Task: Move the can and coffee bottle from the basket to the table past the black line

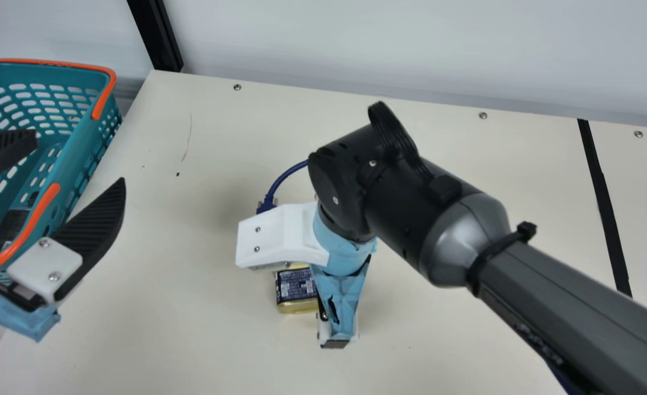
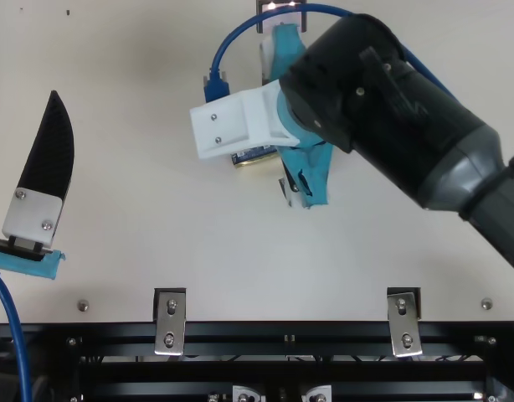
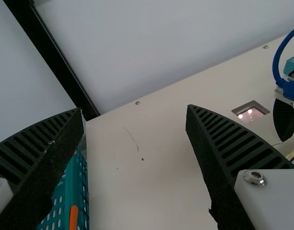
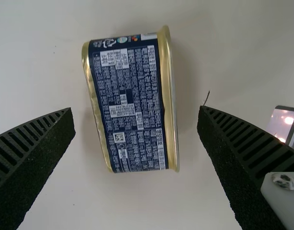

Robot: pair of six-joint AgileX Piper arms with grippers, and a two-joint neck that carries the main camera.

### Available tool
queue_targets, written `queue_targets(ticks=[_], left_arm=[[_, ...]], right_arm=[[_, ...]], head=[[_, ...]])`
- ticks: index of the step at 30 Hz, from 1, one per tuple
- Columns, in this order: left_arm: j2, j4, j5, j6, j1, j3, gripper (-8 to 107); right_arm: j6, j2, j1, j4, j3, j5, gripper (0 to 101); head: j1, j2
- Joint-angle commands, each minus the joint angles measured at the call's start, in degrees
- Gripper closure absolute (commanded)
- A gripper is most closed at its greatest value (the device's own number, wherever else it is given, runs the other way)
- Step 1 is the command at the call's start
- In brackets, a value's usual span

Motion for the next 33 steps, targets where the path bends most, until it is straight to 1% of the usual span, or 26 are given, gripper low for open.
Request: queue_targets(ticks=[1, 2, 3, 4, 5, 10, 14, 16, 20, 24, 28, 33], left_arm=[[0.0, 0.0, 0.0, 0.0, 0.0, 0.0, 9], [0.0, 0.0, 0.0, 0.0, 0.0, 0.0, 9], [0.0, 0.0, 0.0, 0.0, 0.0, 0.0, 9], [0.0, 0.0, 0.0, 0.0, 0.0, 0.0, 9], [0.0, 0.0, 0.0, 0.0, 0.0, 0.0, 9], [0.0, 0.0, 0.0, 0.0, 0.0, 0.0, 9], [0.0, 0.0, 0.0, 0.0, 0.0, 0.0, 9], [0.0, 0.0, 0.0, 0.0, 0.0, 0.0, 9], [0.0, 0.0, 0.0, 0.0, 0.0, 0.0, 9], [0.0, 0.0, 0.0, 0.0, 0.0, 0.0, 9], [0.0, 0.0, 0.0, 0.0, 0.0, 0.0, 9], [0.0, 0.0, 0.0, 0.0, 0.0, 0.0, 9]], right_arm=[[-0.22, 0.5, 0.12, 0.46, -0.75, 0.49, 0], [-0.1, 0.75, 0.13, 0.51, -1.09, 0.62, 0], [0.09, 0.99, 0.12, 0.63, -1.46, 0.82, 53], [0.27, 1.14, 0.09, 0.76, -1.74, 1.03, 99], [0.43, 1.21, 0.04, 0.87, -1.98, 1.29, 101], [2.26, 0.4, -1.1, 1.34, -2.49, 2.27, 101], [4.74, -1.4, -3.08, 2.31, -1.79, 2.48, 101], [6.69, -2.56, -4.41, 2.33, -0.87, 1.99, 101], [11.71, -5.44, -7.85, 1.72, 2.05, 0.63, 101], [17.04, -8.92, -11.91, 0.41, 5.9, -1.13, 101], [22.09, -12.72, -16.28, -2.27, 10.21, -3.04, 101], [27.12, -17.83, -22.28, -6.11, 15.69, -4.57, 101]], head=[[-0.05, -0.5], [-0.05, -0.5], [-0.05, -0.5], [-0.05, -0.5], [-0.05, -0.5], [-0.05, -0.5], [-0.05, -0.5], [-0.02, -0.89], [-0.02, -2.93], [0.01, -5.93], [0.17, -9.73], [0.44, -15.5]])
